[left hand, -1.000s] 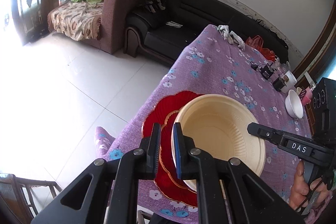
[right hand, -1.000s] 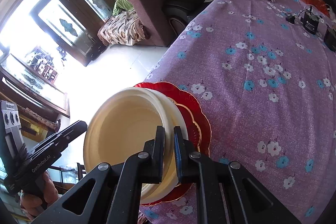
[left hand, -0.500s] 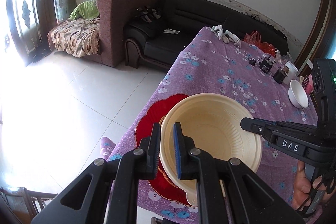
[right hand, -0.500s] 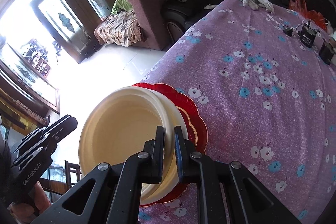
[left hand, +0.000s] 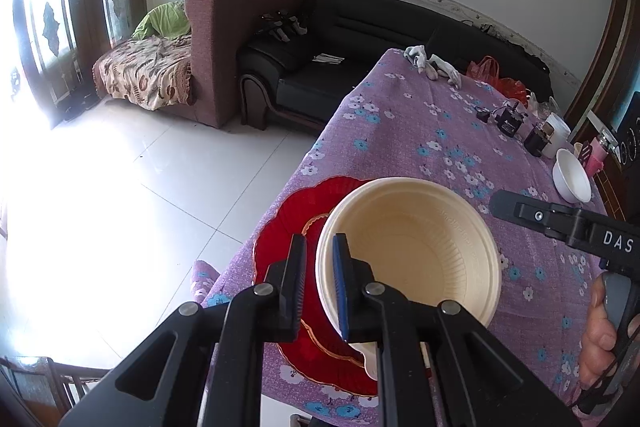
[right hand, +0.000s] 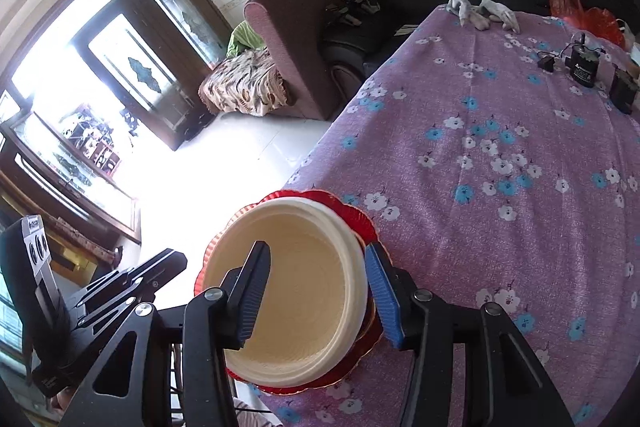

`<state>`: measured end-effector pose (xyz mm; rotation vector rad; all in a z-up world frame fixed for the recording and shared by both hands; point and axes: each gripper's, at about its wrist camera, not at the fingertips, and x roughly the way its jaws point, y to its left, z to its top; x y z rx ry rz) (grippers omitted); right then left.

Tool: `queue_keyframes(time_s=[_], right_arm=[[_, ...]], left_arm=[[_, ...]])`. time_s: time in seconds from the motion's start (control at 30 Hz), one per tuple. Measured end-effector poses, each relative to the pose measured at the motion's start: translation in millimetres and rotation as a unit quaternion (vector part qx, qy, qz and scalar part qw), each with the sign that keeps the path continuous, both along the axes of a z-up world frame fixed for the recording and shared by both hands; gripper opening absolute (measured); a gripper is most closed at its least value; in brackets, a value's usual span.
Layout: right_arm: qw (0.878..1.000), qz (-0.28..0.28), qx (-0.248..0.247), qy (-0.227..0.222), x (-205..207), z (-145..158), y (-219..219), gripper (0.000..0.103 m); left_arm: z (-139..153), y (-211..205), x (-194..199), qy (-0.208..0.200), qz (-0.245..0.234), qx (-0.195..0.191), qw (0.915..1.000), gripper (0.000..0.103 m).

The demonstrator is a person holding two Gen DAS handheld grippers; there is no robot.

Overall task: Organize plates and bowls
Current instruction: 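Carry the cream bowl over and lower it into the white bowls, then open both tools and withdraw from the cream bowl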

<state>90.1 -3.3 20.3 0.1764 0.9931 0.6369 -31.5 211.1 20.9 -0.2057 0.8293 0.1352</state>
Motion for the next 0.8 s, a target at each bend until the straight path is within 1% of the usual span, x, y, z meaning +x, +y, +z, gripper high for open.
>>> queue_keyframes(time_s=[0.07, 0.33, 0.43, 0.5, 0.63, 0.77, 0.8], right_arm=[[1.000, -0.012, 0.014, -0.002, 1.3, -2.3, -11.5, 0.054], [0.998, -0.060, 0.027, 0.013, 7.2, -18.5, -63.2, 0.054], [0.997, -0.073, 0.034, 0.015, 5.5, -19.0, -81.4, 0.054], [0.996, -0.080, 0.037, 0.014, 3.0, -17.8, -91.5, 0.054], [0.995, -0.087, 0.043, 0.015, -1.3, -17.2, -110.4, 0.054], [0.994, -0.097, 0.051, 0.014, -6.4, -17.4, -133.6, 0.054], [0.993, -0.102, 0.055, 0.014, -7.4, -17.2, -141.8, 0.054]], left_arm=[[0.5, -4.1, -0.4, -0.002, -0.003, 0.004, 1.0000, 0.014], [4.7, -30.2, 3.7, -0.006, -0.022, 0.019, 0.9995, 0.017], [6.7, -41.3, 4.0, -0.008, -0.025, 0.029, 0.9992, 0.021], [8.7, -48.4, 4.0, -0.010, -0.028, 0.033, 0.9990, 0.026], [13.7, -65.9, 4.2, -0.014, -0.034, 0.044, 0.9984, 0.032], [20.6, -90.3, 6.7, -0.021, -0.046, 0.058, 0.9970, 0.041], [22.6, -97.8, 7.9, -0.022, -0.049, 0.062, 0.9966, 0.042]])
